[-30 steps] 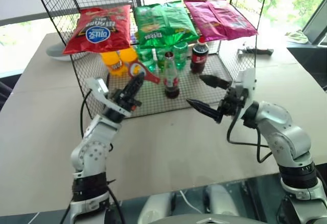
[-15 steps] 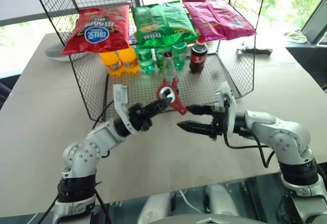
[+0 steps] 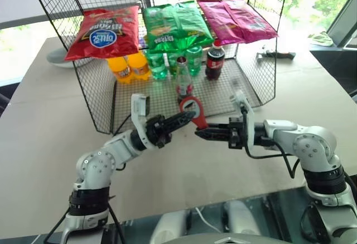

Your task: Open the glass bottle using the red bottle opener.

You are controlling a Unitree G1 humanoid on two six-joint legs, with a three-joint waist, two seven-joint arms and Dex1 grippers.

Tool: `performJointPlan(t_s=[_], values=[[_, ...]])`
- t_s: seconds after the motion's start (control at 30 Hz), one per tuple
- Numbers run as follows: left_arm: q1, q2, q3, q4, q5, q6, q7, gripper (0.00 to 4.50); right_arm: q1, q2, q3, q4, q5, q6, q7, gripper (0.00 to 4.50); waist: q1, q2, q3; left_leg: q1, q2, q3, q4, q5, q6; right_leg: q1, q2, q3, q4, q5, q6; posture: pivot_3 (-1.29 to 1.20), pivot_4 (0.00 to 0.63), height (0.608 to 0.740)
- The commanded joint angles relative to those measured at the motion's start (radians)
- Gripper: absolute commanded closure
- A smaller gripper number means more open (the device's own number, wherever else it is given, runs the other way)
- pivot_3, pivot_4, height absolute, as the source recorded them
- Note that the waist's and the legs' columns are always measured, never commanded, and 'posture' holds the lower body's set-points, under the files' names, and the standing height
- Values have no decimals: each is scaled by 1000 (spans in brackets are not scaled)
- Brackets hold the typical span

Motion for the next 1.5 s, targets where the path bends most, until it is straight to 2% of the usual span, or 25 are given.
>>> performJointPlan(t_s=[0.03, 0.27, 0.4, 0.43, 0.47, 0.5, 0.53, 0.57, 0.6, 0.63, 0.87, 0.97, 1.2, 1.5], values=[[-5, -10, 19, 20, 35, -30, 44, 4500, -27, -2, 38, -73, 56, 14, 64, 4443, 0, 0, 0, 0, 0, 0, 0, 0, 0, 0, 0, 0, 0, 0, 0, 0, 150, 740], [2, -36, 25, 1, 94, -116, -3, 4500, -17, -27, 44, -71, 75, 57, 77, 4443, 0, 0, 0, 0, 0, 0, 0, 0, 0, 0, 0, 0, 0, 0, 0, 0, 150, 740], [22, -32, 27, -4, 95, -111, -24, 3051, 8, -25, 14, -57, 79, 54, 54, 4500, 0, 0, 0, 0, 0, 0, 0, 0, 0, 0, 0, 0, 0, 0, 0, 0, 150, 740], [25, -31, 27, -6, 98, -113, -24, 2489, 15, -28, 0, -46, 73, 47, 47, 4500, 0, 0, 0, 0, 0, 0, 0, 0, 0, 0, 0, 0, 0, 0, 0, 0, 150, 740], [27, -31, 31, -7, 99, -114, -22, 2176, 21, -34, -14, -35, 61, 35, 41, 4500, 0, 0, 0, 0, 0, 0, 0, 0, 0, 0, -1, 0, 0, 0, 0, 0, 150, 740], [29, -31, 35, -8, 97, -114, -21, 1588, 28, -44, -27, -24, 47, 20, 39, 4500, 0, 0, 0, 0, 0, 0, 0, 0, 0, 0, 0, 0, 0, 0, 0, 0, 150, 740], [31, -29, 37, -10, 100, -117, -20, 1283, 33, -53, -39, -14, 33, 5, 38, 4500, 1, 0, 0, -1, 0, 0, 0, 0, 0, 0, -1, 0, 0, 0, 0, 0, 150, 740], [31, -28, 39, -10, 111, -130, -16, 633, 40, -64, -55, 0, 11, -17, 31, 4500, 3, 0, 0, 0, 0, 0, 0, 0, 0, 0, -1, 0, 0, 0, 0, 0, 150, 740], [26, -32, 41, -6, 138, -159, -6, 202, 47, -76, -68, 12, -11, -40, 28, 4500, 5, 0, 0, -1, 0, 0, 0, 0, 0, 0, -1, 0, 0, 0, 0, 0, 150, 740], [18, -40, 46, 2, 162, -189, 8, 40, 53, -86, -76, 19, -32, -64, 26, 4500, 5, 0, 0, -1, 0, 0, 0, 0, 0, 0, -1, 0, 0, 0, 0, 0, 150, 740], [-97, -76, -33, 161, 596, -614, 87, 40, 51, -36, -139, 113, -288, -390, -94, 4500, 8, 0, 0, 0, 0, 1, 0, 0, 0, 0, 0, 0, 0, 0, 0, 0, 150, 740], [-174, -99, -60, 270, 725, -760, 122, 40, 43, 5, -145, 130, -368, -510, -130, 4500, 9, 0, 0, -1, 0, 1, 0, 0, 0, -1, 0, 0, -1, 0, 0, 0, 150, 740], [-303, -133, -96, 454, 848, -944, 113, 40, 40, 55, -146, 135, -411, -592, -140, 4500, 3, 0, 0, -3, -1, 1, 0, 0, 0, -3, 0, 0, -1, 0, 0, 0, 150, 740], [-393, -148, -120, 656, 961, -1062, 151, 40, 53, 76, -156, 108, -421, -604, -161, 4500, -1, 0, 0, -3, -1, 0, 1, 0, 0, -3, 0, 0, 0, 0, 0, 0, 150, 740]])
